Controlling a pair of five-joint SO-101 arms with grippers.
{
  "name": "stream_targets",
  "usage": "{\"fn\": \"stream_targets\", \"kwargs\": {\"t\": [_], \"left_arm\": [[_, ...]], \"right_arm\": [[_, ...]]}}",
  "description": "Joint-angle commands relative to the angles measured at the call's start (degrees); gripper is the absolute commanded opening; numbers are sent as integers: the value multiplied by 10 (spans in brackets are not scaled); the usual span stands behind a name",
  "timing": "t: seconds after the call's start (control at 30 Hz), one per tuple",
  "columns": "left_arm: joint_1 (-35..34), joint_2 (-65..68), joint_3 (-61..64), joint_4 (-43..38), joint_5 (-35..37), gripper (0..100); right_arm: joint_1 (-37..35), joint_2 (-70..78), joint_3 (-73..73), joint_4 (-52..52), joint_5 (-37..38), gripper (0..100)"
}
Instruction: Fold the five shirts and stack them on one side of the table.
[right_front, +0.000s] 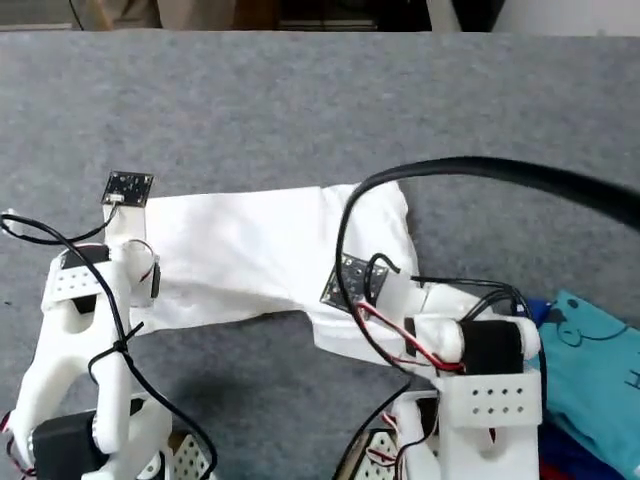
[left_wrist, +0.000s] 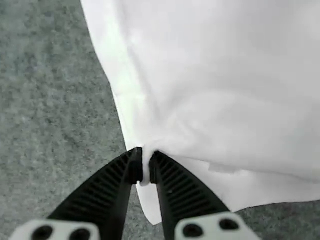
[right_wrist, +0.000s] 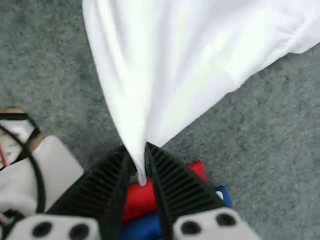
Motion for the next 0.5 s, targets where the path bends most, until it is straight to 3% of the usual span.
{"fn": "stream_targets", "kwargs": {"t": [0.0, 0.3, 0.47], "left_arm": [[-5, -19, -26, -1, -23, 18], [81, -19, 37, 35, -28, 18], [60, -19, 38, 28, -49, 18]], "right_arm": [[-34, -5, -23, 25, 5, 4], [-43, -5, 33, -18, 4, 5], [-43, -5, 31, -17, 12, 78]]}}
